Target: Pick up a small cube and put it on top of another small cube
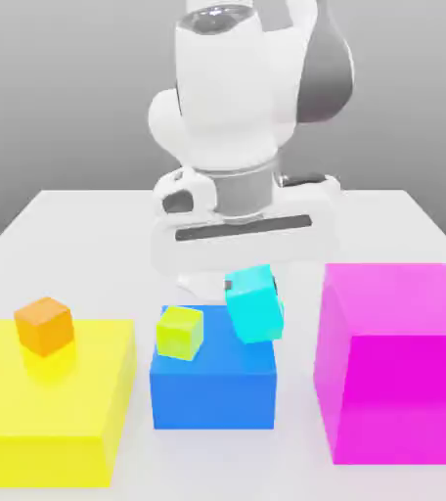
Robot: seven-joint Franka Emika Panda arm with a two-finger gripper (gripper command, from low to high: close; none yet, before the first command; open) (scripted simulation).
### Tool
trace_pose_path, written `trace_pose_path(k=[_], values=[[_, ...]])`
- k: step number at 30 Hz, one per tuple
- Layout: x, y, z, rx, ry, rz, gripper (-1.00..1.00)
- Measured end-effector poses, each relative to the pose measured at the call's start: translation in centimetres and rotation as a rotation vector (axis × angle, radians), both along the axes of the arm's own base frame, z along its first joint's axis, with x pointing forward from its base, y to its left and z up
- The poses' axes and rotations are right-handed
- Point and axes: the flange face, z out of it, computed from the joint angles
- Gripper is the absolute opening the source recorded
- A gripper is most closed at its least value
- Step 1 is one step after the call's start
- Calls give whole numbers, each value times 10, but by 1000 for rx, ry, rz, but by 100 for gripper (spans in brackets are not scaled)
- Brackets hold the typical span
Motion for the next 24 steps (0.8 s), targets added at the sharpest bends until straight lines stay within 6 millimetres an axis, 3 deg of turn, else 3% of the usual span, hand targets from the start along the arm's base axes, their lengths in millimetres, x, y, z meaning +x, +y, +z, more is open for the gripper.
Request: trace_pose_path(k=[8,14,15,21,24], values=[[-69,20,14,-94,3,-139,-100],[-76,21,-40,-113,1,-162,-100],[-77,21,-48,-114,1,-162,100],[-77,21,-52,-116,1,-162,100],[-75,21,-33,-117,1,-162,100]])
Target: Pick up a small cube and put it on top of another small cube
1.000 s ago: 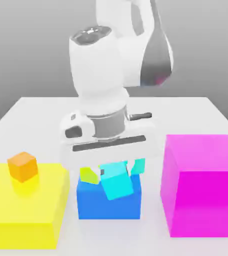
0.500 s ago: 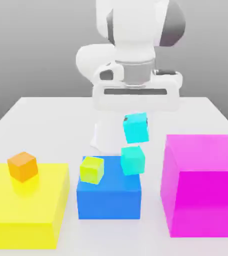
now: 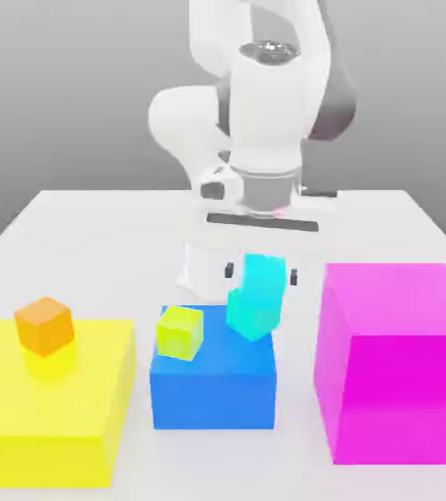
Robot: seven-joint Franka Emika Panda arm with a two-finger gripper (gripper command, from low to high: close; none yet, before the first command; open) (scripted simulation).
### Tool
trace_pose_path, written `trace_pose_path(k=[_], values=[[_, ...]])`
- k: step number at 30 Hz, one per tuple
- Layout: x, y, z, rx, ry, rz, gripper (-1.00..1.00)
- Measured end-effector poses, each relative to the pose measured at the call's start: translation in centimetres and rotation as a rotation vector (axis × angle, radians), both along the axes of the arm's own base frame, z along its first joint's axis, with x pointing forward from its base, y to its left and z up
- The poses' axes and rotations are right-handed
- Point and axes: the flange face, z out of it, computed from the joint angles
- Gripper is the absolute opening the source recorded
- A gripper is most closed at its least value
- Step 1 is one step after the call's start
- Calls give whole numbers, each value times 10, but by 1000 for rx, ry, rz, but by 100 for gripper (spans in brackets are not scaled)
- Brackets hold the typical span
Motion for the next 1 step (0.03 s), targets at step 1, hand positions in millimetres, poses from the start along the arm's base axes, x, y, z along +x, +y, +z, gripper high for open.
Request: trace_pose_path(k=[1], values=[[0,0,10,0,0,0,100]])
